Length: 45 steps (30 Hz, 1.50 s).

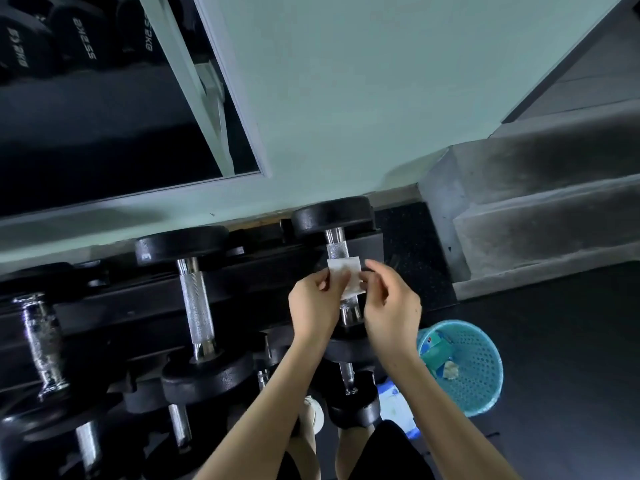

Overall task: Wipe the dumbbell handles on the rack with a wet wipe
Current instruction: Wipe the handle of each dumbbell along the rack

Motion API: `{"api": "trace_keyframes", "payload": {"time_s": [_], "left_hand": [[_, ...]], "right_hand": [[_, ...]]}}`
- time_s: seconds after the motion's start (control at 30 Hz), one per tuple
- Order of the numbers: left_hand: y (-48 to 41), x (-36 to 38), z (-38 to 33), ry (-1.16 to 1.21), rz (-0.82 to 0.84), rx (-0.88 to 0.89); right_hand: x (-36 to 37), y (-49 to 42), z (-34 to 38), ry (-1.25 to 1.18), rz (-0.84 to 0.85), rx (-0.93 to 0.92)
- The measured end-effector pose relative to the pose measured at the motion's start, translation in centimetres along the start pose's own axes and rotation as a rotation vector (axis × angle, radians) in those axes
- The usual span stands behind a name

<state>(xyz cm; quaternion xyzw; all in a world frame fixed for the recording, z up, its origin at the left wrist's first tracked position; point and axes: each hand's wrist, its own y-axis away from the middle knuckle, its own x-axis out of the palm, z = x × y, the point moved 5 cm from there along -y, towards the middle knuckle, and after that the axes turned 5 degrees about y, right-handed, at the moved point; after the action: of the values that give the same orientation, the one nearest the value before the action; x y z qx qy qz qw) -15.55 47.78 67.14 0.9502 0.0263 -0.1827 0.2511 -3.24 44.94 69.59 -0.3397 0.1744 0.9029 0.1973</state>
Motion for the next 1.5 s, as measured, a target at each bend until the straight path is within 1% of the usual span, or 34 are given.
{"api": "trace_keyframes", "payload": {"time_s": [0.07, 0.1, 0.2, 0.3, 0.4, 0.47, 0.57, 0.67, 0.7, 0.73, 0.83, 0.97, 1.03, 1.13, 1.2, 1.4, 1.5], "left_hand": [[-0.8, 0.3, 0.3, 0.114, -0.02, -0.059], [-1.1, 0.4, 0.4, 0.175, -0.021, -0.086], [-1.4, 0.4, 0.4, 0.297, 0.011, -0.103], [-2.1, 0.6, 0.3, 0.404, 0.036, -0.144], [-4.1, 0.5, -0.4, 0.476, -0.04, -0.201], [-4.9, 0.6, -0.8, 0.44, -0.029, -0.185], [-3.5, 1.0, -0.7, 0.275, 0.059, -0.072], [-2.3, 1.1, 0.5, 0.109, 0.106, 0.05], [-2.2, 1.0, 0.6, 0.084, 0.109, 0.059], [-2.5, 0.9, 0.8, 0.11, 0.114, 0.029], [-3.2, 0.7, 1.2, 0.307, 0.172, -0.099], [-3.7, 1.2, 1.9, 0.475, 0.214, -0.185], [-4.6, 1.4, 1.7, 0.625, 0.188, -0.241], [-6.2, 1.2, 1.1, 0.692, 0.187, -0.239], [-6.1, 1.4, 1.1, 0.622, 0.225, -0.202], [-4.0, 1.4, 0.5, 0.144, 0.193, 0.055], [-2.1, 1.5, 1.9, 0.04, 0.227, 0.093]], "right_hand": [[-0.2, -0.3, -1.1, 0.027, -0.033, 0.069], [0.1, -0.4, -1.7, 0.033, -0.019, 0.105], [1.0, -0.3, -2.9, -0.077, 0.031, 0.227], [0.7, -0.1, -3.5, -0.252, -0.056, 0.314], [0.3, -0.1, -4.1, -0.29, -0.121, 0.349], [0.2, -0.2, -4.6, -0.283, -0.149, 0.365], [-0.3, -0.6, -5.0, -0.283, -0.203, 0.381], [-0.4, -0.4, -4.9, -0.26, -0.223, 0.39], [-0.3, -0.2, -4.8, -0.253, -0.219, 0.387], [-0.1, 0.0, -4.6, -0.238, -0.211, 0.379], [0.5, 0.3, -4.3, -0.183, -0.182, 0.352], [0.4, 0.3, -4.2, -0.162, -0.174, 0.347], [0.5, 0.4, -4.1, -0.168, -0.164, 0.337], [0.5, 0.6, -3.9, -0.152, -0.172, 0.319], [0.6, 0.5, -3.8, -0.152, -0.183, 0.315], [0.6, 0.8, -3.8, -0.116, -0.196, 0.342], [0.4, 0.7, -3.7, -0.105, -0.198, 0.367]]}}
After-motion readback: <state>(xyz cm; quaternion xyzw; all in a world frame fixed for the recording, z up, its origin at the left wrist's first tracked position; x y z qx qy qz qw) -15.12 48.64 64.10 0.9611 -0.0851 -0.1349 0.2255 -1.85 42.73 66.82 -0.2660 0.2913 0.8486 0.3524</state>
